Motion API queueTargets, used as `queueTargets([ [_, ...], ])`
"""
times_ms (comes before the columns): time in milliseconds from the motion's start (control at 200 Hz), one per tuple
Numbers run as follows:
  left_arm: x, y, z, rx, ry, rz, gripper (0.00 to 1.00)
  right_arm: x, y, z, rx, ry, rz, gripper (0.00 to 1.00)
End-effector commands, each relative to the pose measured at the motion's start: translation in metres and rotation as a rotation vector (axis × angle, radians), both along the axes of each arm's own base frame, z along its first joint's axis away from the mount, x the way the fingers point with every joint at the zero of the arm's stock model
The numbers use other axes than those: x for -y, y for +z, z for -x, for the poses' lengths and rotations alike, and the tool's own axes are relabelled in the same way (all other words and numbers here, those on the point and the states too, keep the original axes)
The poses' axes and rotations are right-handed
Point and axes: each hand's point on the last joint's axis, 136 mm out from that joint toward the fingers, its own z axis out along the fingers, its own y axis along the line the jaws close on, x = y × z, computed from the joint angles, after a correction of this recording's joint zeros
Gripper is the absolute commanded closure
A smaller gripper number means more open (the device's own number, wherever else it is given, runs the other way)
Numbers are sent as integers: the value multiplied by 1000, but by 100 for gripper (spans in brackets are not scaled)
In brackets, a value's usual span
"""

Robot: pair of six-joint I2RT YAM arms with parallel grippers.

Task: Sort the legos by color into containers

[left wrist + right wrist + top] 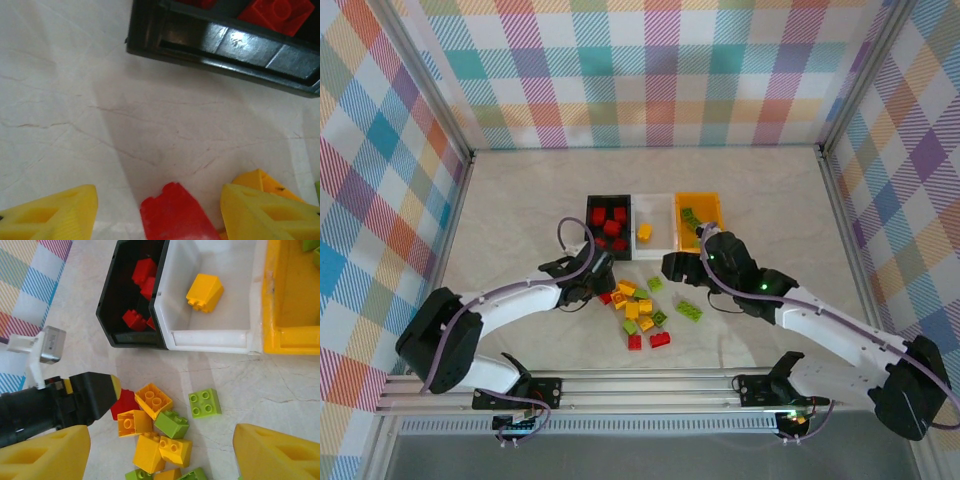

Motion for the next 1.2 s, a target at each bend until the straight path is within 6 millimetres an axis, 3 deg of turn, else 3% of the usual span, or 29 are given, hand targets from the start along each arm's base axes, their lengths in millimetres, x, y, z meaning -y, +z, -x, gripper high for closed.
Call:
queueTargets([
  [0,5,7,-13,37,8,20,34,3,0,0,8,-27,-21,24],
  [330,-11,-38,22,-99,3,-19,43,14,-5,5,16,-59,-31,24],
  [515,-31,-35,49,-106,21,-10,47,19,-10,7,12,-75,-27,24],
  [555,-35,-30,53,-96,22,-3,45,20,-10,7,13,-80,-31,24],
  [680,-36,-23,61,-99,5,13,27,21,-13,7,11,-89,-36,24],
  [790,-33,-28,68,-121,-7,9,19,21,-13,7,10,-90,-36,24],
  [870,-28,-36,70,-135,-17,18,19,23,-14,7,9,-96,-29,24],
  [960,-20,-43,71,-144,-31,21,22,25,-14,8,9,-101,-33,24],
  [1070,-12,-46,72,-143,-53,11,40,28,-15,9,8,-106,-27,24],
  [1195,-12,-45,76,-141,-55,-5,51,31,-16,11,10,-113,-21,24],
])
